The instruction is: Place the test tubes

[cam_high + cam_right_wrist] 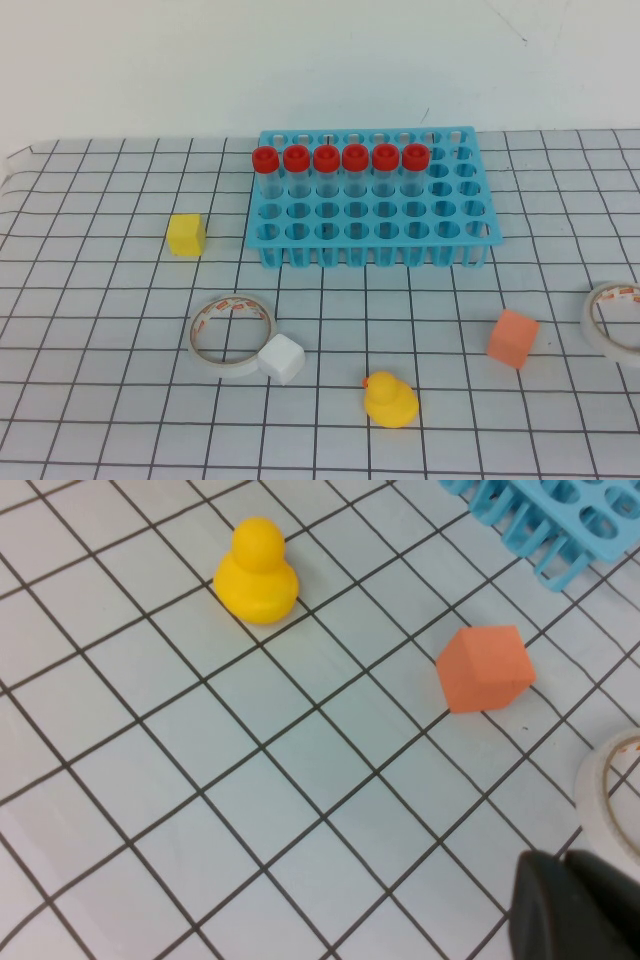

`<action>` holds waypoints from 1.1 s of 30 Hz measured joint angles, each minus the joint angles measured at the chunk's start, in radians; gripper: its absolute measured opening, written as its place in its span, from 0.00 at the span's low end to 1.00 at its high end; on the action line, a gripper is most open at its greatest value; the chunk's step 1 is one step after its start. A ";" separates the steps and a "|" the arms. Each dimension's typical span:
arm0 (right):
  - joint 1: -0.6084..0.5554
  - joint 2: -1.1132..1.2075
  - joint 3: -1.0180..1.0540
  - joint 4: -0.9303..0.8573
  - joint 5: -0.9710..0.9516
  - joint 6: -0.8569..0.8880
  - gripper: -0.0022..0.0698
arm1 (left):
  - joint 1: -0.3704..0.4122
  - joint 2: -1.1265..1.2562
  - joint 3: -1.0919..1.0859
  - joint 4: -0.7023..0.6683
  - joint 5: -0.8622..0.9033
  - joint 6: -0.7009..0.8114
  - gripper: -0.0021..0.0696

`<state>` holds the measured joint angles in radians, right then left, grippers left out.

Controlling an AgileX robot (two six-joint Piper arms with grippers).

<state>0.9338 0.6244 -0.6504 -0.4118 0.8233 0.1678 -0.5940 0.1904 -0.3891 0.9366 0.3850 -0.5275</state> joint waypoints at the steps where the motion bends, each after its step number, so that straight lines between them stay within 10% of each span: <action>1: 0.000 0.000 0.000 0.000 0.000 0.000 0.03 | 0.000 -0.010 0.004 0.001 0.001 0.001 0.03; 18: 0.000 0.000 0.000 0.000 0.000 0.000 0.03 | 0.028 -0.061 0.017 -0.157 0.229 0.002 0.03; 33: 0.000 0.000 0.000 -0.002 0.000 0.000 0.03 | 0.439 -0.139 0.388 -0.735 -0.125 0.370 0.03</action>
<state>0.9338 0.6244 -0.6504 -0.4141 0.8233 0.1678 -0.1550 0.0519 -0.0013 0.2016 0.2602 -0.1580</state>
